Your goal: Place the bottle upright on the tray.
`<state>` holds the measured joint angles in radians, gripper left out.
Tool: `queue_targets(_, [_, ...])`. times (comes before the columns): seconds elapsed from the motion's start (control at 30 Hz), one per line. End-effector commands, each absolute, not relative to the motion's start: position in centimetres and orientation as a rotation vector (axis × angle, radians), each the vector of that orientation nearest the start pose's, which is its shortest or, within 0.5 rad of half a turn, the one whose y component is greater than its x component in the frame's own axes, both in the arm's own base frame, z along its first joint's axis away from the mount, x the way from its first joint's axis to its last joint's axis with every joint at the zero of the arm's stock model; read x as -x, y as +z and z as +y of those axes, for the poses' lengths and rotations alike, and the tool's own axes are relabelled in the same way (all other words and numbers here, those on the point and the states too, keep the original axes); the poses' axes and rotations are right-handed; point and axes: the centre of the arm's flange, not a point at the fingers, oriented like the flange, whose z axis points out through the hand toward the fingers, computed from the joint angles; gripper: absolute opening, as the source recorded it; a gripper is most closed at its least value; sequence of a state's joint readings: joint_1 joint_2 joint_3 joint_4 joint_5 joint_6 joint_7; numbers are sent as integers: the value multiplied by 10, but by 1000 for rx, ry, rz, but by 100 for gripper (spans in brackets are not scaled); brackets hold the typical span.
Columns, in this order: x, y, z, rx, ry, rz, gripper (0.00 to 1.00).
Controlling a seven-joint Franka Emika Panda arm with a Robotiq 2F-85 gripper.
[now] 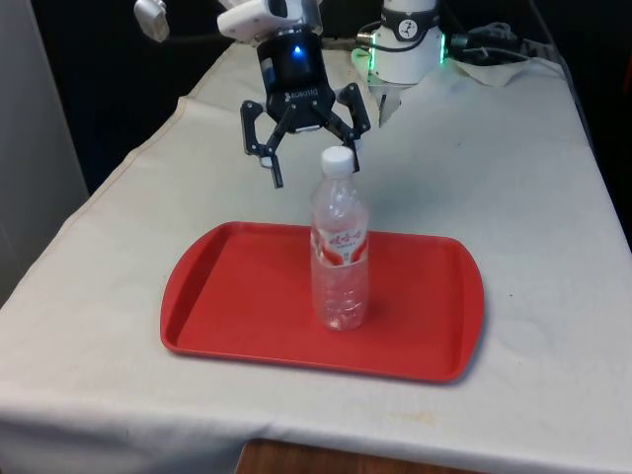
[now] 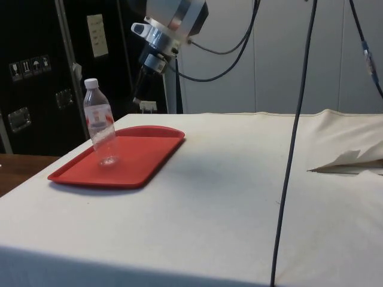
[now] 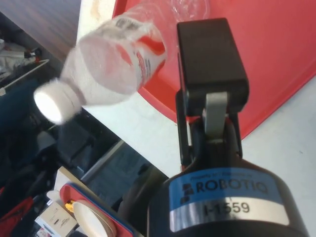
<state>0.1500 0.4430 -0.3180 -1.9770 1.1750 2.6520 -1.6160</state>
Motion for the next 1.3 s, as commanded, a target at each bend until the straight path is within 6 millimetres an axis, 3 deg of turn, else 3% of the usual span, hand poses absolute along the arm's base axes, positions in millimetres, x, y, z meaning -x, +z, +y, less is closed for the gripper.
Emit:
queue_targets(0.0, [-611,272,-120,2803,-865,-737,100])
queue_targets(1.27, [-610,303,-127,2851,-847,-984,100])
